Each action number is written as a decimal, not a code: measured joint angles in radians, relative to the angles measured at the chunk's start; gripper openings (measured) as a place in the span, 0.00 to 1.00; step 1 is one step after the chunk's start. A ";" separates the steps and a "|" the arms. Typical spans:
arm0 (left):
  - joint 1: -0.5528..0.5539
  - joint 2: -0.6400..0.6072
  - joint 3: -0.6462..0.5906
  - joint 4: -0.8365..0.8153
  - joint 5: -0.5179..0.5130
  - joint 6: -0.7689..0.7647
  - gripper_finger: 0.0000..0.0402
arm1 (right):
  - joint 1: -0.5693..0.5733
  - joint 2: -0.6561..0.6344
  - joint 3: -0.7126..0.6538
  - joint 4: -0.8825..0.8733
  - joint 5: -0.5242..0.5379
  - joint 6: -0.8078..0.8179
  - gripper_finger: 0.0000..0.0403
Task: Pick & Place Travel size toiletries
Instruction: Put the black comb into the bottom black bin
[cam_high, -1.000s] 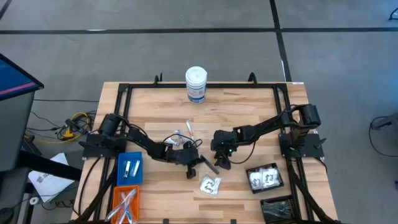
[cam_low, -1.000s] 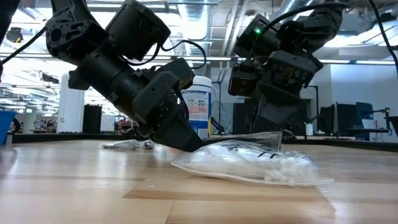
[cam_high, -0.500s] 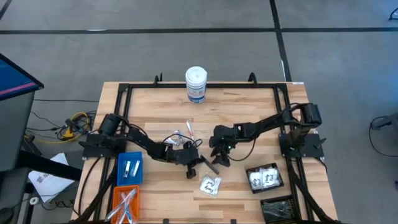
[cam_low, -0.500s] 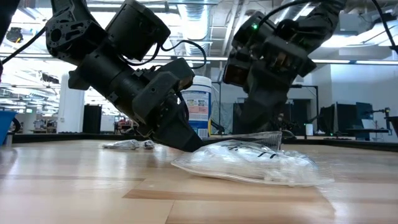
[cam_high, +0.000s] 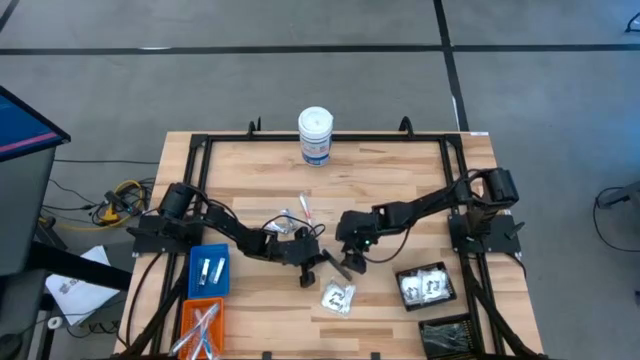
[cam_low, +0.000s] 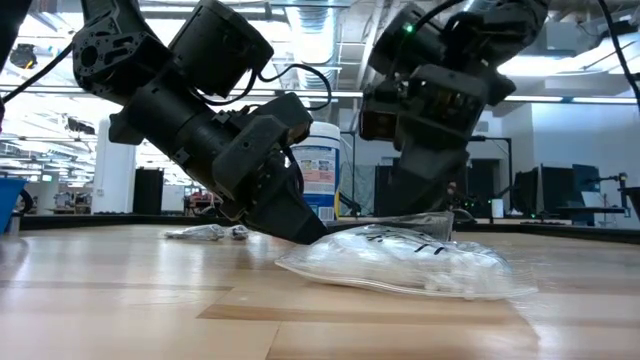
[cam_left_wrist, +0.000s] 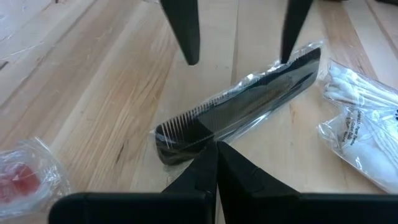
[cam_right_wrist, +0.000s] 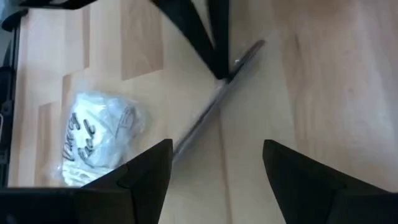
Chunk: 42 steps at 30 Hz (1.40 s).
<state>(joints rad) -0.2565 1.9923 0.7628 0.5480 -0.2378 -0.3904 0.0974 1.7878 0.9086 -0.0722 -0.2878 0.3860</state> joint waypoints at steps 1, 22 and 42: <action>0.000 0.000 0.000 0.000 0.000 0.000 0.00 | 0.001 0.000 0.004 -0.002 0.001 0.000 0.61; 0.001 0.000 -0.001 0.005 -0.007 -0.001 0.00 | 0.054 0.000 0.025 -0.007 0.105 0.210 0.61; 0.006 0.001 0.018 0.005 -0.009 0.015 0.00 | 0.104 0.001 0.027 -0.054 0.225 0.301 0.61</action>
<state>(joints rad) -0.2501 1.9930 0.7807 0.5526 -0.2464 -0.3752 0.2018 1.7885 0.9352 -0.1262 -0.0633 0.6867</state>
